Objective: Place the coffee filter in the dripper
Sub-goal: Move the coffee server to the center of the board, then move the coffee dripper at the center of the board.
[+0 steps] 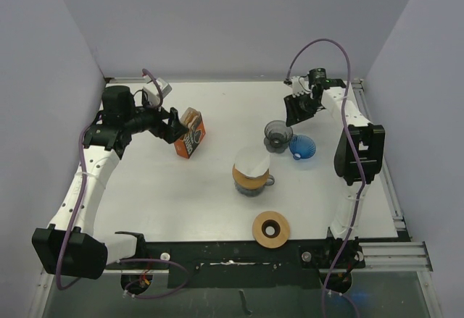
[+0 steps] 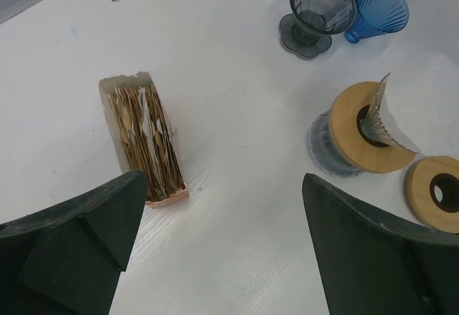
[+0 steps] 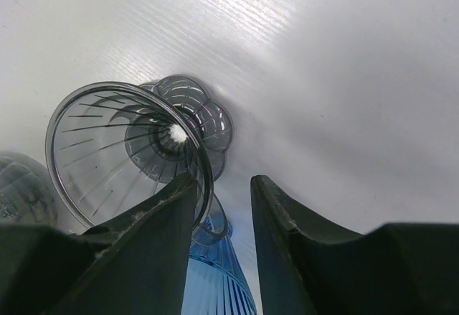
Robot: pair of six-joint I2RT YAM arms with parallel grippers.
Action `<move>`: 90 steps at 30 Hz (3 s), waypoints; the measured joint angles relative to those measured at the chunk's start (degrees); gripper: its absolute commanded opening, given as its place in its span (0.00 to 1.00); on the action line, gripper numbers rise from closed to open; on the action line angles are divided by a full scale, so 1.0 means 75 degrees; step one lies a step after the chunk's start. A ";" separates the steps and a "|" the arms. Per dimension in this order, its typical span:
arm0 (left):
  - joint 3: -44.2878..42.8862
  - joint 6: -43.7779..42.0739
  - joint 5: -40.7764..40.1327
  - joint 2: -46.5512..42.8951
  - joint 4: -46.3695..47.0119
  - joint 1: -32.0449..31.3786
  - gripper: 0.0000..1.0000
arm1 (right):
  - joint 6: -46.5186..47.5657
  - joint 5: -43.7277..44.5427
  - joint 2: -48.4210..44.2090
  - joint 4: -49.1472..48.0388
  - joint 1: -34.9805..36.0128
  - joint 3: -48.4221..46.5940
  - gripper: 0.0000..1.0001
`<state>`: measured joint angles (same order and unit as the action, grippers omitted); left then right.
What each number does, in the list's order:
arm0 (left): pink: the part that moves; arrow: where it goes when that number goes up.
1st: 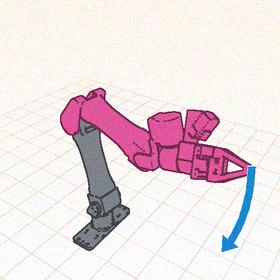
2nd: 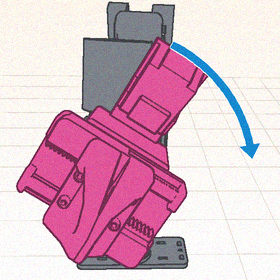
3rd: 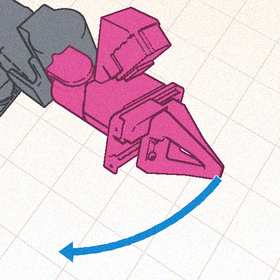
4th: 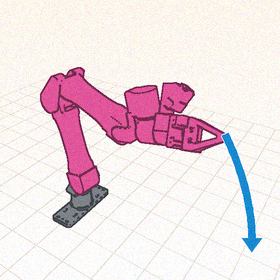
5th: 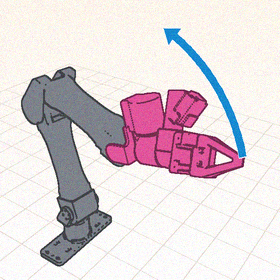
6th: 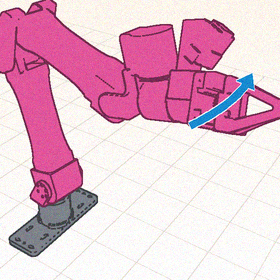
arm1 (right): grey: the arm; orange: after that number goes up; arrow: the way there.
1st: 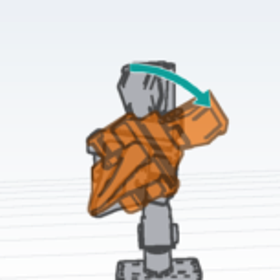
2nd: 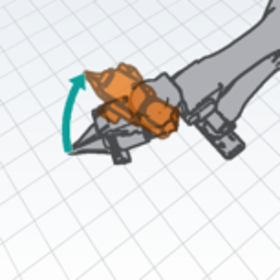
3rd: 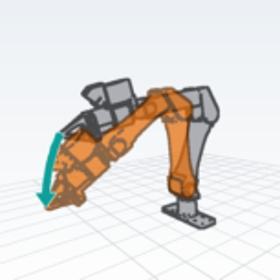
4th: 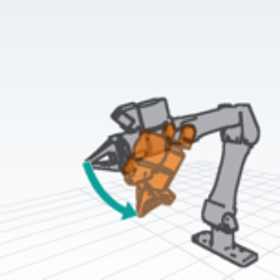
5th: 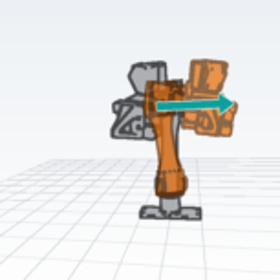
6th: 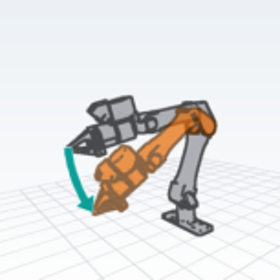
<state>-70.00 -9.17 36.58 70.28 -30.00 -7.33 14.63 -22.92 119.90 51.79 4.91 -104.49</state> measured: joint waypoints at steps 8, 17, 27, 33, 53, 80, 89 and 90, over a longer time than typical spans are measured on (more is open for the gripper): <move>0.0000 0.0000 0.0003 0.0000 0.0009 0.0000 0.89 | 0.0058 -0.0035 -0.0268 0.0015 -0.0373 0.0256 0.55; 0.0000 0.0003 0.0026 0.0000 0.0020 0.0017 0.89 | 0.0361 -0.0032 -0.1813 0.0093 -0.1037 0.1801 0.61; 0.0032 0.0012 0.0052 -0.0006 0.0038 0.0044 0.89 | 0.0405 -0.0038 -0.1999 -0.0023 -0.1043 0.2873 0.43; 0.0087 0.0020 0.0055 -0.0044 0.0035 0.0073 0.89 | 0.0370 -0.0061 -0.1999 -0.0242 -0.1043 0.2952 0.23; 0.0119 0.0079 0.0146 -0.0058 0.0041 0.0090 0.89 | 0.0877 -0.0242 -0.2098 0.0242 -0.2200 0.3045 0.00; 0.0122 0.0157 0.0198 -0.0058 0.0041 0.0157 0.89 | 0.1562 -0.0262 -0.1856 0.0752 -0.3264 0.2847 0.38; 0.0254 0.0169 0.0201 -0.0111 0.0102 0.0160 0.89 | 0.1437 -0.0210 -0.2273 0.0761 -0.3348 0.2588 0.57; 0.0259 0.0178 0.0201 -0.0111 0.0102 0.0163 0.89 | 0.1408 -0.0213 -0.2428 0.0761 -0.3348 0.2576 0.59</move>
<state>-68.05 -7.84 38.09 69.45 -29.23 -6.11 25.19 -24.51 101.69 57.49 -20.21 -85.17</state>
